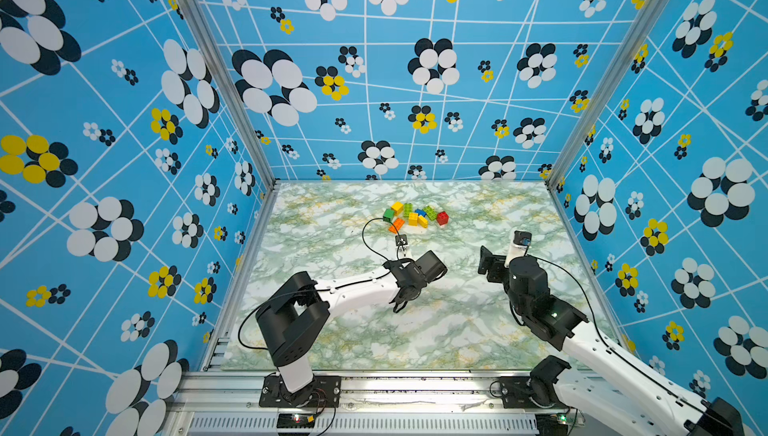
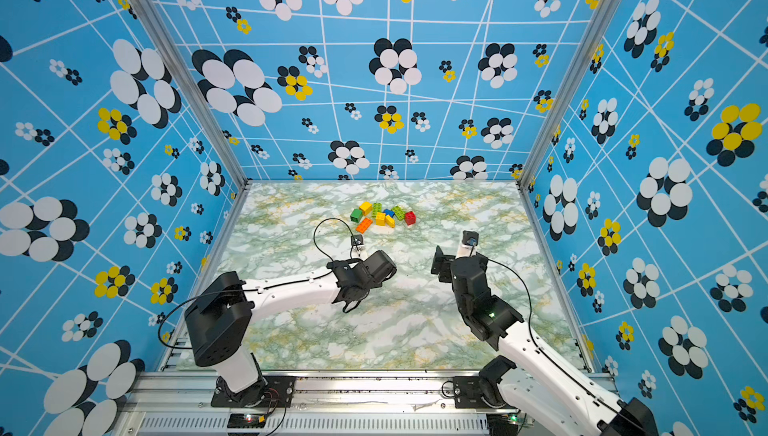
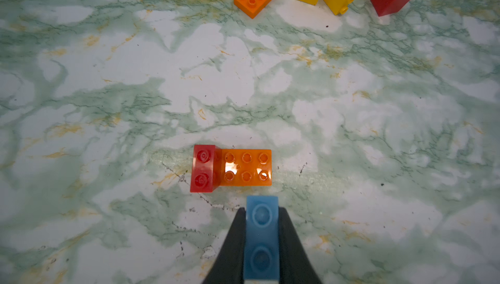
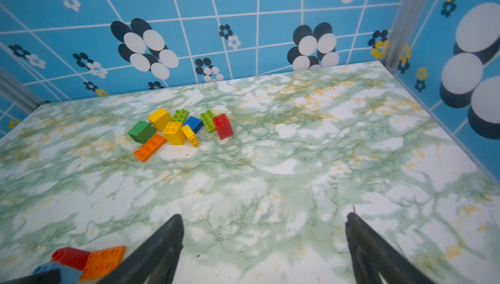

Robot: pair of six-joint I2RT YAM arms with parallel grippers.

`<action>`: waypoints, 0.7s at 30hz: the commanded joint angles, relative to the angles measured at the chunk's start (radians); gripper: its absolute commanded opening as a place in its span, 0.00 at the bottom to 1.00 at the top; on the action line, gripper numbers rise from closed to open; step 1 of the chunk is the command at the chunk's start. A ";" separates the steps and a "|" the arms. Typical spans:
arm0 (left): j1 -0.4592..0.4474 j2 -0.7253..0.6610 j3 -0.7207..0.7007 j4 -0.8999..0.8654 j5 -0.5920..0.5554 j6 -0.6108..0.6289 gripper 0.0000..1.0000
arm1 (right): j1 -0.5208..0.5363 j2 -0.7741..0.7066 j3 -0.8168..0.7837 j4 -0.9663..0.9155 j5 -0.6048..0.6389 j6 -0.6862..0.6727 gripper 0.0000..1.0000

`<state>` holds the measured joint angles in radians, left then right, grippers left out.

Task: Assemble the letter p with lego
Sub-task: Assemble the lego brick with the lego brick.

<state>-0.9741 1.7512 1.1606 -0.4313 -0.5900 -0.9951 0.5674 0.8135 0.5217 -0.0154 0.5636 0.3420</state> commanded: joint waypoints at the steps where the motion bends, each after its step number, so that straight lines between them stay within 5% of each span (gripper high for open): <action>1: -0.009 0.043 0.041 -0.037 -0.129 -0.034 0.00 | -0.015 -0.035 -0.009 -0.034 0.032 0.058 0.95; 21: -0.027 0.161 0.007 0.155 -0.158 0.023 0.00 | -0.017 -0.044 -0.019 -0.015 -0.027 0.073 0.97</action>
<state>-0.9936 1.8893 1.1847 -0.2916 -0.7166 -0.9829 0.5556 0.7776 0.5167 -0.0273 0.5438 0.4015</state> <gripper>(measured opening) 0.195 0.964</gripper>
